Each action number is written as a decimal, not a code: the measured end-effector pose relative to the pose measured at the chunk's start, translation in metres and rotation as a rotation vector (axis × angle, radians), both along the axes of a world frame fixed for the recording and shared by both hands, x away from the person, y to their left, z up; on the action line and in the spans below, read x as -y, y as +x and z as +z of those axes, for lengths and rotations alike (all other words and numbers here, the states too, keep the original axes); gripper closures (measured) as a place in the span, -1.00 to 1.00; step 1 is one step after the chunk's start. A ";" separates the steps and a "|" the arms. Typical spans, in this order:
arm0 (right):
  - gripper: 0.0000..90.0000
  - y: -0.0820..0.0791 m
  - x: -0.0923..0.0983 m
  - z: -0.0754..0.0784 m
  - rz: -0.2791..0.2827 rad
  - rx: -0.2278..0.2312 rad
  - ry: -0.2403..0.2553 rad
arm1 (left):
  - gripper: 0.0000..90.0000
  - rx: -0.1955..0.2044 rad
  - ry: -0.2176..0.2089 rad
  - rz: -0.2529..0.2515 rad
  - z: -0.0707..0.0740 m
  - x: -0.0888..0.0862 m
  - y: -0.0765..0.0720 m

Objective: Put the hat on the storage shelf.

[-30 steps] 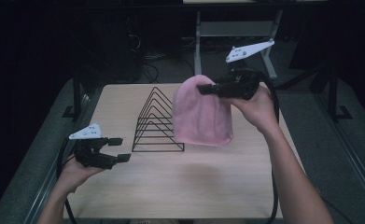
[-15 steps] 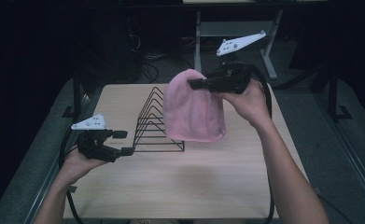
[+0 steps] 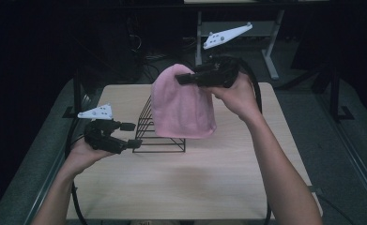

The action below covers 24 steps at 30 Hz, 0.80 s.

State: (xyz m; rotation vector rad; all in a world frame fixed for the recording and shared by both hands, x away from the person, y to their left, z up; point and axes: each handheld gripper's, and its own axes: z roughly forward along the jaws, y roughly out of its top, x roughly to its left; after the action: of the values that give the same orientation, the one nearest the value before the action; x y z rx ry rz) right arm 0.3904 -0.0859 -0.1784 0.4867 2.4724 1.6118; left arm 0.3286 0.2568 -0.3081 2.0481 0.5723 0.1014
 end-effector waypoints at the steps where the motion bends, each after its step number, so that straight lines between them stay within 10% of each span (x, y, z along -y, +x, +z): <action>1: 0.63 0.001 -0.002 0.001 0.006 0.004 0.001 | -0.44 0.000 0.000 0.000 0.000 0.000 0.000; 24: 0.63 0.009 -0.036 0.008 0.062 0.015 0.017 | -0.16 -0.040 -0.061 -0.049 0.011 0.006 0.023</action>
State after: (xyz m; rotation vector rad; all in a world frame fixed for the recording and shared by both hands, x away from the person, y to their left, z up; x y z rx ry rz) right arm 0.3996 -0.0498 -0.1705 0.4024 2.4882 1.6543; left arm 0.3512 0.2508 -0.2974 2.0072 0.5435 0.0144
